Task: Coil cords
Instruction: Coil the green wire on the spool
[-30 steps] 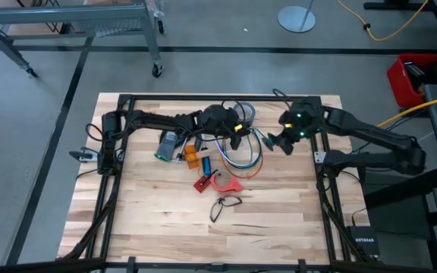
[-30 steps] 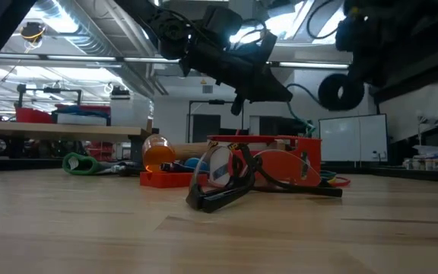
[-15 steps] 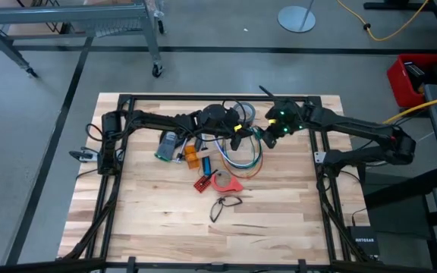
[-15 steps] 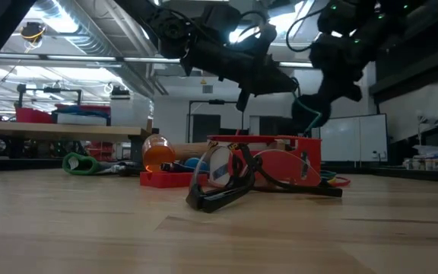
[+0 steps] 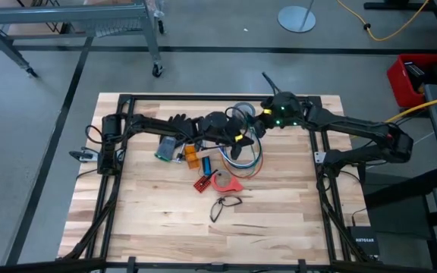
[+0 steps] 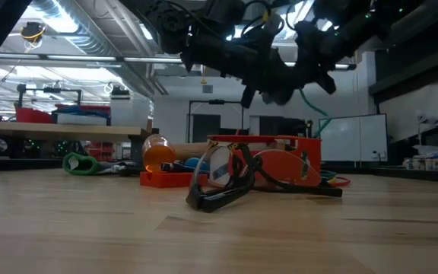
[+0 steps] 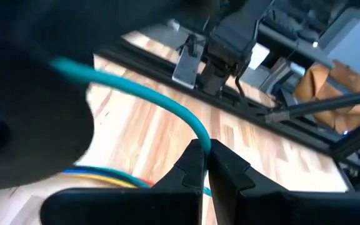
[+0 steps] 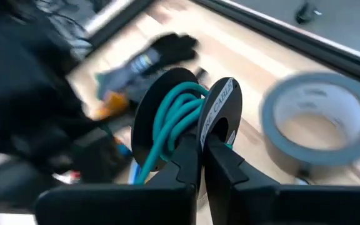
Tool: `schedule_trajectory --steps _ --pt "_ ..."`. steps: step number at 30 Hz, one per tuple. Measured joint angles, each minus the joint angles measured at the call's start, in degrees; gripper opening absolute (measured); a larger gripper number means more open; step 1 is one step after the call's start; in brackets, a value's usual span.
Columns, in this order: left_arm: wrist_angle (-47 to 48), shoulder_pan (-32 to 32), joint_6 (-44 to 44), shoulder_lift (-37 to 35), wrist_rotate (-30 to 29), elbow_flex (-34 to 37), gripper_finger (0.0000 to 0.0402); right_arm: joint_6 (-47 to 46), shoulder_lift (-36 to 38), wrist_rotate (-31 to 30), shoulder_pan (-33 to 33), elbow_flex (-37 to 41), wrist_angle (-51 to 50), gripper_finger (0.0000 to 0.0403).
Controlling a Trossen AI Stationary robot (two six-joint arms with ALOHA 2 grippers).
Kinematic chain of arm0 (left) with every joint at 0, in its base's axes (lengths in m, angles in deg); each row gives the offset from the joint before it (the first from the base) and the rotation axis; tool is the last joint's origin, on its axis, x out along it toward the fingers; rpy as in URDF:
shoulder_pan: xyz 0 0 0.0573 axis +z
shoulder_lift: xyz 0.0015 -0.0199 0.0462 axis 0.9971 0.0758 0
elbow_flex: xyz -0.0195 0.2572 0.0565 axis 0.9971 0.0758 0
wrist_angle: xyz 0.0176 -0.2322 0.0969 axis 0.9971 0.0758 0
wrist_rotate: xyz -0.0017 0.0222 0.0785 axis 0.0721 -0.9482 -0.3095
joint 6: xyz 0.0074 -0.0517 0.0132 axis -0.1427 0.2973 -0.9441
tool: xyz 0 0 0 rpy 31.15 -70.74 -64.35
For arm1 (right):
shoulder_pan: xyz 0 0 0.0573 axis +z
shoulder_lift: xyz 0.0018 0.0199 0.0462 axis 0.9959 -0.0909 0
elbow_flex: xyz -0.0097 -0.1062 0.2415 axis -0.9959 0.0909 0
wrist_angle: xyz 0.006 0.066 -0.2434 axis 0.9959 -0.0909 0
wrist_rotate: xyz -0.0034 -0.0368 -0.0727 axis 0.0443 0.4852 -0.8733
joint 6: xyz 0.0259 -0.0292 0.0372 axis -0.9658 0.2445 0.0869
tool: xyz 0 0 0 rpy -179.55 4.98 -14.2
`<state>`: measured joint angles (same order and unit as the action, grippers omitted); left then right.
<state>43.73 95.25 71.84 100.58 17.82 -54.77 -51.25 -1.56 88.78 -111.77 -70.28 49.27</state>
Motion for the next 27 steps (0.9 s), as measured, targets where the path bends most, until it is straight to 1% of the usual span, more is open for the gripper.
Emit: schedule_trajectory --steps 3,7,13,15,19,22,25,27 --pt "2.4 -0.3 -1.5 0.0 0.1 0.0 0.0 0.0 0.7 2.6 0.0 -0.6 0.4 0.0012" --pt "5.1 -0.4 -4.0 0.0 -0.5 0.0 0.0 0.3 2.4 4.0 0.0 -2.9 -2.8 0.0012" --pt "6.8 -1.4 -10.3 -0.1 -5.6 -0.2 0.0 2.6 5.0 4.0 0.0 -8.8 -14.6 0.0012" --pt "6.6 -1.8 -13.1 -0.1 -8.2 -0.2 0.0 3.3 5.8 4.0 0.0 -10.8 -18.9 0.0012" --pt "5.5 -2.5 -18.7 -0.1 -13.8 -0.2 0.0 3.7 6.8 4.4 0.0 -13.5 -24.0 0.0012" --pt "3.1 -2.6 -21.1 -0.1 -14.7 -0.2 0.0002 3.7 7.3 6.3 0.0 -14.4 -24.6 0.0012" --pt "0.7 -2.6 -22.2 -0.1 -14.7 0.0 0.0017 3.7 7.5 8.9 -0.1 -14.5 -23.9 0.0012" --pt "-0.5 -2.6 -22.5 0.0 -14.7 0.0 0.0029 3.7 7.5 9.2 -0.1 -14.6 -23.6 0.0012"
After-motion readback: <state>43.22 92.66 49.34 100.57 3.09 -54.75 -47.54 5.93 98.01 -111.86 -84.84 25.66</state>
